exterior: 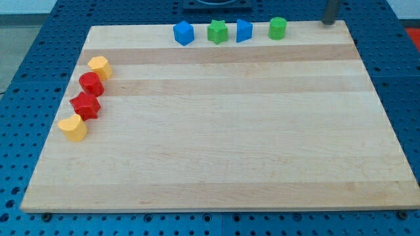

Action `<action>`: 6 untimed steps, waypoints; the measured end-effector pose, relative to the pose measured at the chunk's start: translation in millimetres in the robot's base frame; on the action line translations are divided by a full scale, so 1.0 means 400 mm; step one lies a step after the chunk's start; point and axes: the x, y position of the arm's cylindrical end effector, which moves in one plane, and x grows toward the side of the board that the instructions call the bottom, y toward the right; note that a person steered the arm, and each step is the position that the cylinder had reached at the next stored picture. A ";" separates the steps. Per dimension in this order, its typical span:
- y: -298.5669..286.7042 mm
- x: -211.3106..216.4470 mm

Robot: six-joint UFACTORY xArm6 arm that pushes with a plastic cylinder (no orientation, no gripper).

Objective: Move the green circle below to the green star

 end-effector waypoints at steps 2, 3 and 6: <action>-0.167 0.001; -0.206 0.023; -0.410 0.165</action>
